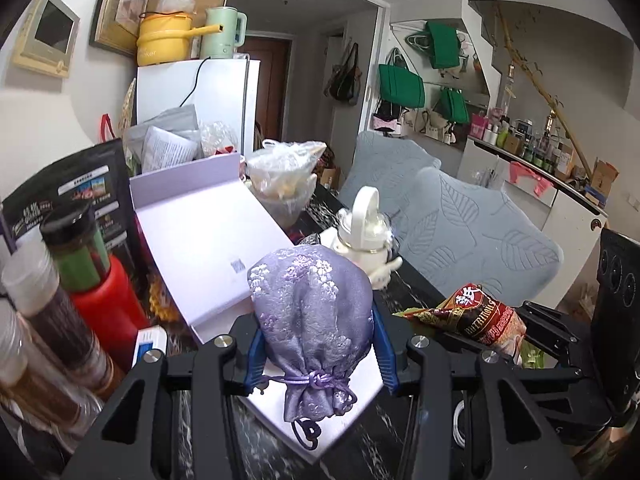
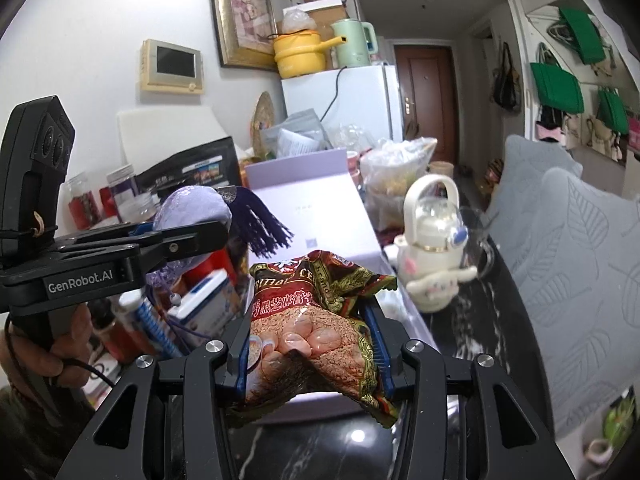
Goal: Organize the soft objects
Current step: 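Carry the lavender sachet and snack bag over the lavender box with both tools, then lower the lavender sachet into the box with the left tool while the right tool lowers the snack bag, then open both tools to release the sachet and snack bag in the box, then move both tools away from the box toward the silver packet and white cable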
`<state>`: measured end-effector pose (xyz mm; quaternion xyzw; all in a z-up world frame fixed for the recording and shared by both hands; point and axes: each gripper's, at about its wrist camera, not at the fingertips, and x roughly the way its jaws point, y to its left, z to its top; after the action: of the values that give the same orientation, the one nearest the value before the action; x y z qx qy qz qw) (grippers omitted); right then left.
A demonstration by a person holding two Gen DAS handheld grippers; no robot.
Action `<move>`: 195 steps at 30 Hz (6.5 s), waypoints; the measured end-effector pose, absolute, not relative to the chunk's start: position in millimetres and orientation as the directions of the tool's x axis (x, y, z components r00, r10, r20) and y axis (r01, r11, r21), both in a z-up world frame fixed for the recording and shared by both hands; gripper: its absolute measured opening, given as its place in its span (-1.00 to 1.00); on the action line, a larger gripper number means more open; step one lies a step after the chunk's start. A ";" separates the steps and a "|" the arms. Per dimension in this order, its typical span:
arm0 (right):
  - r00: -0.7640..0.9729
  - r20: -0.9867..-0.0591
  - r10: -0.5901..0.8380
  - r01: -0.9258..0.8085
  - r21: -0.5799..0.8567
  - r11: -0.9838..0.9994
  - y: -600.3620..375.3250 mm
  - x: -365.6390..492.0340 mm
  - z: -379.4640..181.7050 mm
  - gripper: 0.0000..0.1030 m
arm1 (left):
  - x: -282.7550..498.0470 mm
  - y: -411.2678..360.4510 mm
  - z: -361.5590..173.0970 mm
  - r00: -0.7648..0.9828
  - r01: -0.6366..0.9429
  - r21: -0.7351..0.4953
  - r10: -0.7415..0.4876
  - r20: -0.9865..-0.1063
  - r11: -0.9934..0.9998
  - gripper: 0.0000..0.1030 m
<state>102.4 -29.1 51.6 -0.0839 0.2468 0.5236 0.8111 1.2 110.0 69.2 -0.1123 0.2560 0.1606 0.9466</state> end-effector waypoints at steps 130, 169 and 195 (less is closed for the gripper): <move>0.338 -0.686 0.644 -0.885 0.003 0.467 65.8 170.6 5.6 0.19 | 94.3 176.0 -19.9 0.517 -0.552 0.046 0.385 -0.765 0.833 0.12; 0.474 -0.556 0.682 -0.823 -0.006 0.567 -50.7 76.8 55.3 0.42 | 2.2 74.4 53.4 0.660 -0.464 0.053 0.385 -0.645 0.884 0.12; 0.542 -0.625 0.563 -0.716 0.008 0.698 -114.6 42.8 -6.0 0.43 | -17.0 27.2 -13.8 0.628 -0.305 -0.008 0.195 -0.753 0.952 0.12</move>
<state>42.8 -114.6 -6.0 -0.1252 0.3064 0.3679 0.8690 -17.0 27.2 -13.8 -0.0675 0.4083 0.1388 0.8997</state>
